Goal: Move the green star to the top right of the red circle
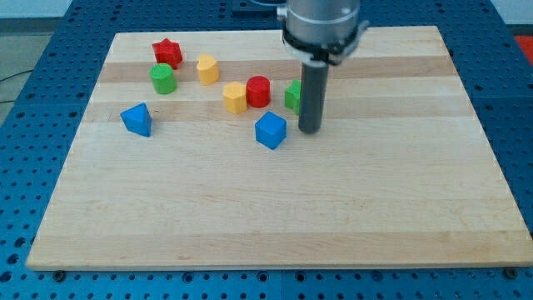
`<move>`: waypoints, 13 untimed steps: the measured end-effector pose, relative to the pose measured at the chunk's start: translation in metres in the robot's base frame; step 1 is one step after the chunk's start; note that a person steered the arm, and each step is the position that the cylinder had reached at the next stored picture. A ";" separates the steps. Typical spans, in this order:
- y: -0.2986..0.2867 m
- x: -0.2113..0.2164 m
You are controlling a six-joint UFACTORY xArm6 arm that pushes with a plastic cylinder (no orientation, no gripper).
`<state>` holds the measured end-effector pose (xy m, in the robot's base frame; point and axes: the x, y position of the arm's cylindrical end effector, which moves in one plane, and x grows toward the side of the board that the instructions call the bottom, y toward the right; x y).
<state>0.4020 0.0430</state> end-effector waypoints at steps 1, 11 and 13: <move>-0.010 -0.043; -0.113 -0.150; -0.106 -0.136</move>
